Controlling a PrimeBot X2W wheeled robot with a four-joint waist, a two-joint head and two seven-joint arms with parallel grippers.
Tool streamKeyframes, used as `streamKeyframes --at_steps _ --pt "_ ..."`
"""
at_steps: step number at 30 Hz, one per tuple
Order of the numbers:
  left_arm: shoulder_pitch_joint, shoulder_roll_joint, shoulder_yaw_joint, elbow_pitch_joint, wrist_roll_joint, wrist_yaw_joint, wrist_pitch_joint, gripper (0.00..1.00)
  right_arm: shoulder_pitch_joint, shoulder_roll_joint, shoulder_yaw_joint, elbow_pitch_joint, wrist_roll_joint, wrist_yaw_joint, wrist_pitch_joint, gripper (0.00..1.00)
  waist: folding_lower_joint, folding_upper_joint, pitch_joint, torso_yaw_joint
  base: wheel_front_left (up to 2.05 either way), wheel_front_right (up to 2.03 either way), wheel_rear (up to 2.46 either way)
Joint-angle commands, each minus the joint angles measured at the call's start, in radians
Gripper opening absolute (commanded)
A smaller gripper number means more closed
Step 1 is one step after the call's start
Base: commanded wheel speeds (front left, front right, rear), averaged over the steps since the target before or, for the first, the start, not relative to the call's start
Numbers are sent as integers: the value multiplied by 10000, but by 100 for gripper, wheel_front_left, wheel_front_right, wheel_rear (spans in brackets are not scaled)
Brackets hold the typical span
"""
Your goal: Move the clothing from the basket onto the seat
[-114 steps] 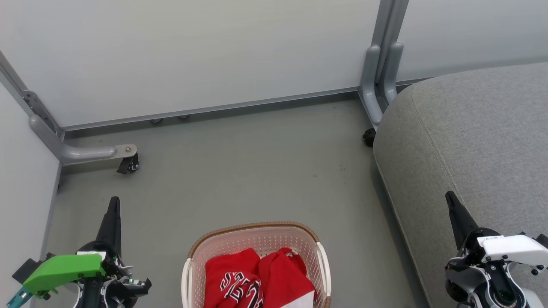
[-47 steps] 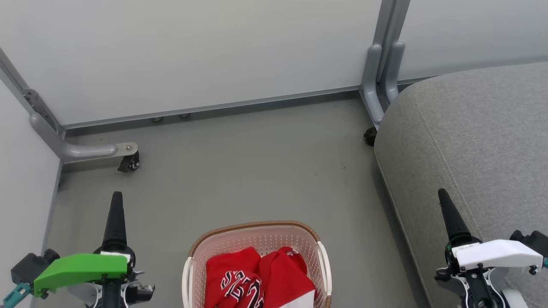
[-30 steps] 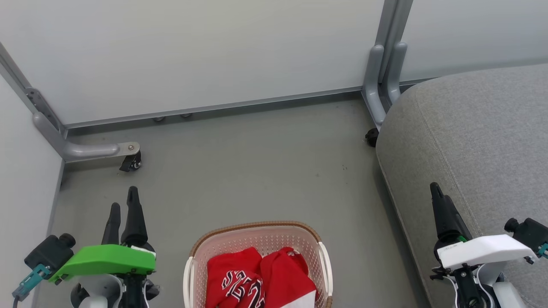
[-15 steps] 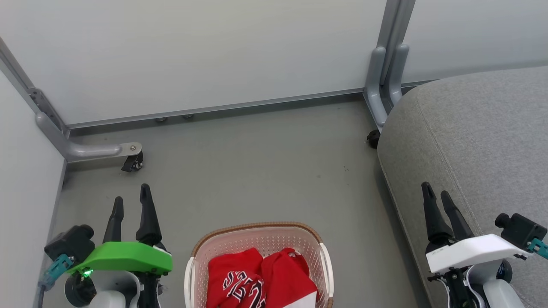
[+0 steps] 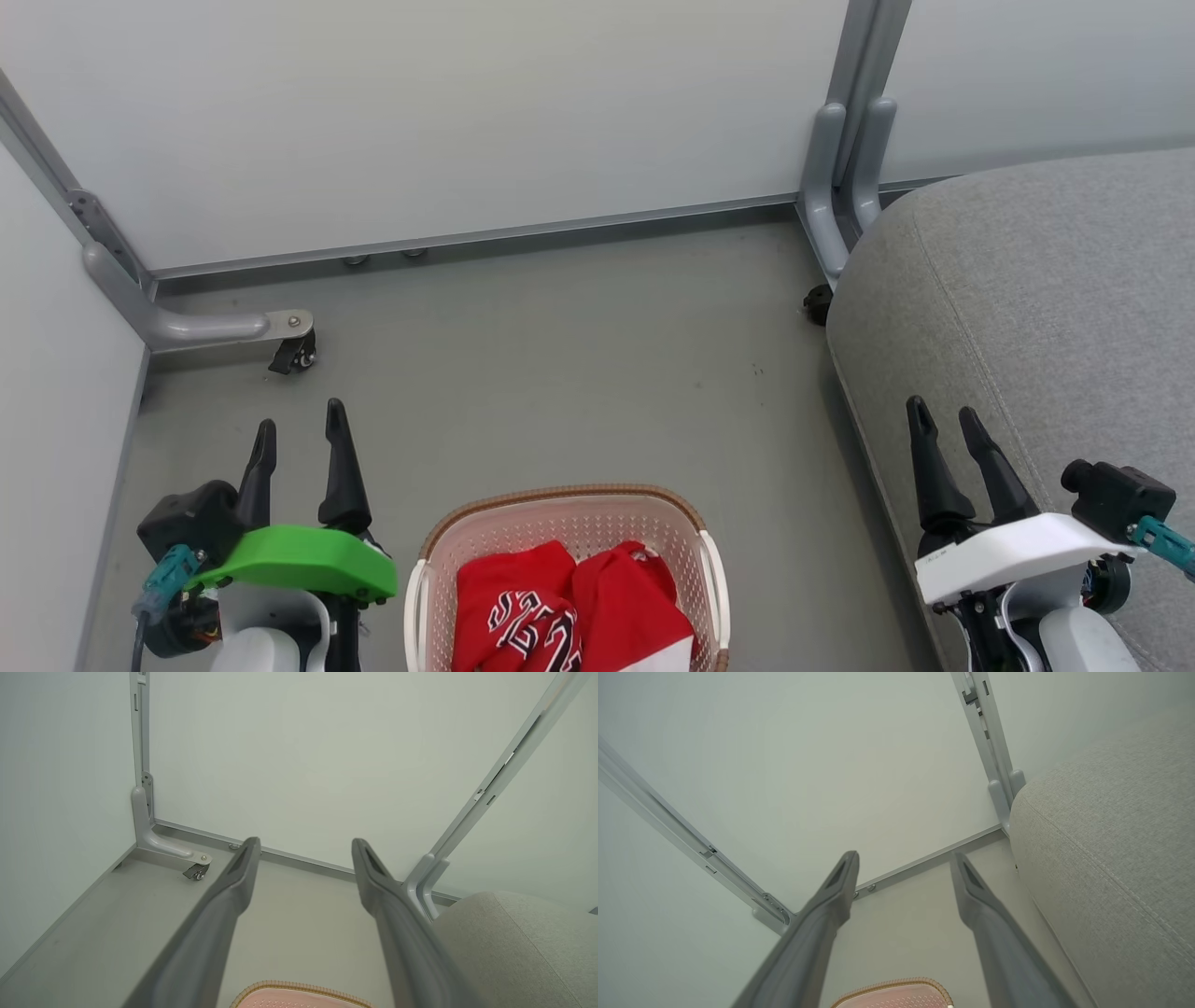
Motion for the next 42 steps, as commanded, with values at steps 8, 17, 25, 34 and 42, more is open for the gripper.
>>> streamKeyframes --at_steps 8,17,25,34,42 --pt "-259 137 -156 -93 936 80 -271 100 -185 -74 -8 -191 -1009 4 -279 100 0 65 13 69 0 0 0" --pt "-187 143 -103 -211 1452 -249 -470 100 -162 -81 -18 -248 -1812 4 -485 100 0 72 40 128 0 0 0" --pt "-19 77 61 -167 1852 -533 -657 100 -111 -86 -32 -312 -2508 5 -649 100 0 78 30 124 0 0 0" --pt "23 20 179 12 2432 -946 -831 100 -25 -93 2 -390 -3233 5 -822 100 0 85 14 242 0 0 0" --pt "22 1 212 201 3080 -1077 -969 100 32 -100 167 -290 -3799 5 -982 100 0 92 -24 337 0 0 0"
